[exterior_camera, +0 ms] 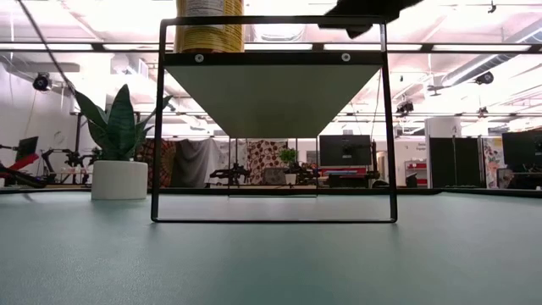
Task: Pick and place medicine bottles onto shelf by color
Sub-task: Put the yellow pill bottle on the shelf
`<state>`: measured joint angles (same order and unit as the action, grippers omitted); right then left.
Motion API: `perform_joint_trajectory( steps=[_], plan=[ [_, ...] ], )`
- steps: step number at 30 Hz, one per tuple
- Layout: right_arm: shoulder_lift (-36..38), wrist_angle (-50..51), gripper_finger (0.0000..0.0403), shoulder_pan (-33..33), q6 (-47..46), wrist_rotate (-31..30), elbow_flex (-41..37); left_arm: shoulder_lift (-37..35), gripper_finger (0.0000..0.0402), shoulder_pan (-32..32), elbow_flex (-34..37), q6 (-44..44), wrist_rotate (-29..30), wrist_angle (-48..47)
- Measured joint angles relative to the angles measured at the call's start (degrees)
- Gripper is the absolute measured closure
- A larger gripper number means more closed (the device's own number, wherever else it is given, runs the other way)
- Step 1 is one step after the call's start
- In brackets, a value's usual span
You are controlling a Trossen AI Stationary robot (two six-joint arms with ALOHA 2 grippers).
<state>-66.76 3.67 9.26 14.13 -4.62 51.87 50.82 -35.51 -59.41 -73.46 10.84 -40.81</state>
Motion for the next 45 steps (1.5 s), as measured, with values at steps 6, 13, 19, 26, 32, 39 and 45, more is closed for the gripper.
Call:
perform_joint_trajectory(
  steps=[6,13,19,26,32,39,45],
  plan=[
    [0.0,-2.8,0.0394,0.0,0.0,0.0,-2.8,13.0,0.0401,-6.5,0.5,-27.5,-12.8,-11.3],
    [0.0,-2.7,0.0394,0.0,0.4,0.0,-2.9,29.3,0.0402,-9.6,-0.8,-31.2,-15.0,-10.1],
    [0.0,-2.7,0.0394,0.0,1.3,0.0,-2.8,35.7,0.0396,-9.7,-0.8,-30.9,-18.1,-8.2],
    [0.0,-2.7,0.0394,0.0,0.6,0.0,-2.7,35.2,0.0307,-9.8,-0.3,-29.7,-19.1,-7.7],
    [0.0,-2.6,0.0394,0.0,0.9,0.0,-2.7,35.2,0.0197,-10.0,-0.3,-29.3,-18.9,-7.2],
    [0.0,-2.0,0.0394,0.0,0.9,0.0,-2.7,37.7,0.0130,-10.0,0.1,-23.4,-17.7,-3.8],
    [0.0,-2.0,0.0394,0.0,0.0,0.1,-2.7,39.8,0.0137,-10.0,0.2,-22.1,-17.8,-3.6]
  ],
)
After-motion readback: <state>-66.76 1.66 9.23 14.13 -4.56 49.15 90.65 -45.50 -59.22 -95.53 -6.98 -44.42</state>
